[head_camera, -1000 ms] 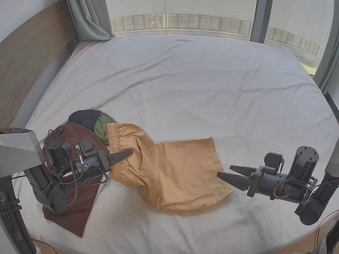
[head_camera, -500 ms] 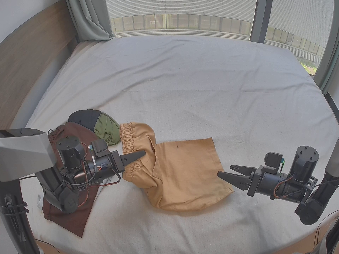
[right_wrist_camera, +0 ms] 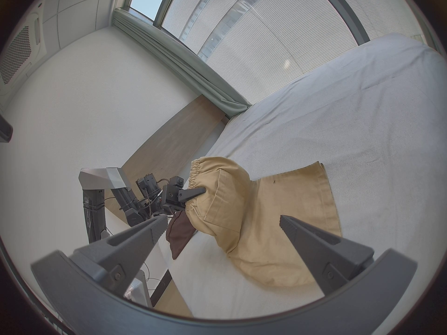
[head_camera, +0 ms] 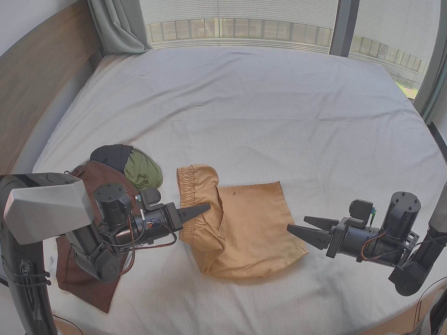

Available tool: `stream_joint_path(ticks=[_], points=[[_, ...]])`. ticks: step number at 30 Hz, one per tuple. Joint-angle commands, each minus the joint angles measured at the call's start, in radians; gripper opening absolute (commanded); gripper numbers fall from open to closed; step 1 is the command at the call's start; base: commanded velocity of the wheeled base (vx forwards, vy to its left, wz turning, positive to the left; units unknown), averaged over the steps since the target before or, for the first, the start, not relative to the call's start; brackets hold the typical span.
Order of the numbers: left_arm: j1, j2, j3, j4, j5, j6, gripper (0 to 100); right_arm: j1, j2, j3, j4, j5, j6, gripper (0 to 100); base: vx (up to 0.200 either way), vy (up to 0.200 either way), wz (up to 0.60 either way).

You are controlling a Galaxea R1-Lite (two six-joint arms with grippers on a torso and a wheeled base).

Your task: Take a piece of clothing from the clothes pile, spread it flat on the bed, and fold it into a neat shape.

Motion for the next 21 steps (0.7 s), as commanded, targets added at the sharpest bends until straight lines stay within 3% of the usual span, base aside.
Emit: stream_joint_path(ticks=[1,21], points=[[-0.022,0.031,-0.031,0.002,0.001,-0.006,0,-0.001,0.002,-0.001,-0.001,0.000,0.000,100,0.000,0.000,0.00],[-0.125,0.153,-0.191,-0.003,0.008,-0.120,0,-0.021,-0.001,-0.021,-0.002,0.000,0.003,100,0.000,0.000,0.00]])
